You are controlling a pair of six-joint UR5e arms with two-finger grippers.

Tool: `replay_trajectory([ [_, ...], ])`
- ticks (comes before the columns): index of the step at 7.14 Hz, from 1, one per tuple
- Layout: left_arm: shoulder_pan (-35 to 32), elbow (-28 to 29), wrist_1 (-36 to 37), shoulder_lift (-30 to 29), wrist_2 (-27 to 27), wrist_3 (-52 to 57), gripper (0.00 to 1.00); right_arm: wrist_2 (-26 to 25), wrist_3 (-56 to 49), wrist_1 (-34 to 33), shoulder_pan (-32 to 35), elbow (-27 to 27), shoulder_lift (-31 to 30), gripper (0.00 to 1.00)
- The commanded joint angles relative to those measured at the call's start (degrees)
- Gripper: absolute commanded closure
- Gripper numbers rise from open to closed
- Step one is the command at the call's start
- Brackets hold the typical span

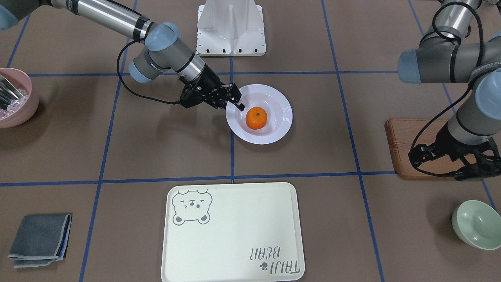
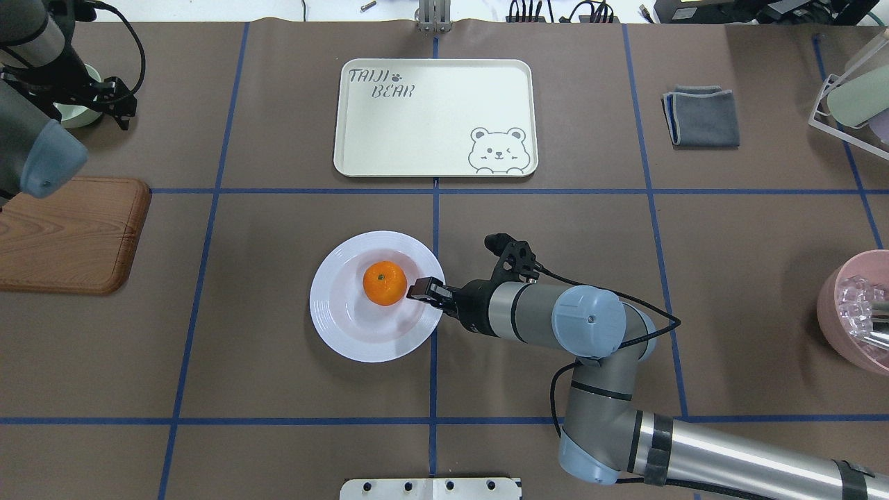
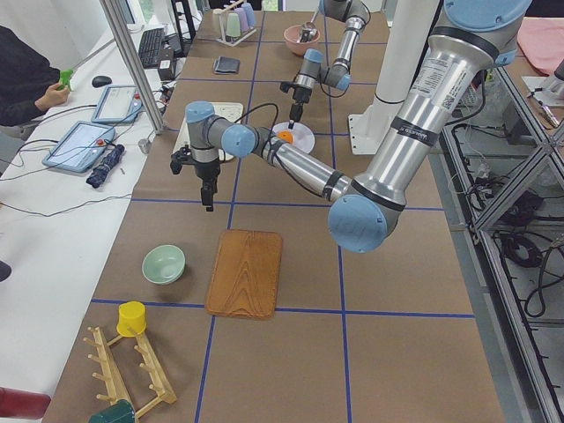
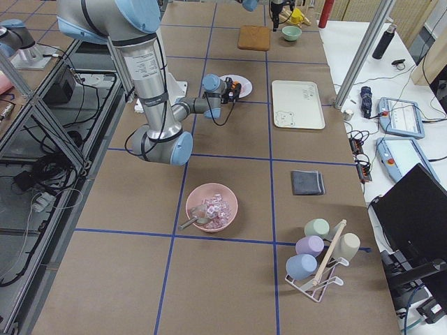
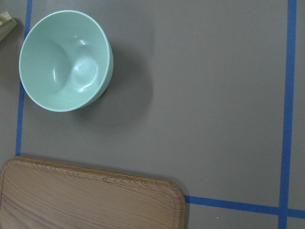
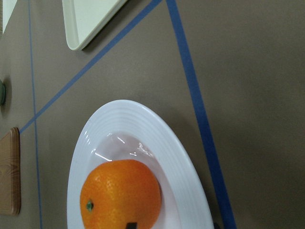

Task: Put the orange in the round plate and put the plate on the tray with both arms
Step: 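Lift the white plate with the orange using the right gripper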

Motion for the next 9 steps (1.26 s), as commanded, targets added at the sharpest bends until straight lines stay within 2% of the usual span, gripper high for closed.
replay_trajectory([
  [1,0.0,-0.09,0.04,-0.09,0.0,-0.1,0.02,-0.39,0.78,0.16,0.0,0.46,0.39,0.67],
  [3,-0.26,-0.09,0.04,-0.09,0.17,-0.1,0.02,-0.39,1.92,0.42,0.0,0.81,0.48,0.77],
  [6,-0.26,-0.18,0.04,-0.09,0.88,-0.1,0.02,-0.39,3.25,0.42,0.09,2.48,0.56,1.0],
  [9,-0.26,-0.09,0.04,-0.09,0.96,-0.1,0.02,-1.62,5.71,0.42,0.7,5.55,0.56,1.0],
])
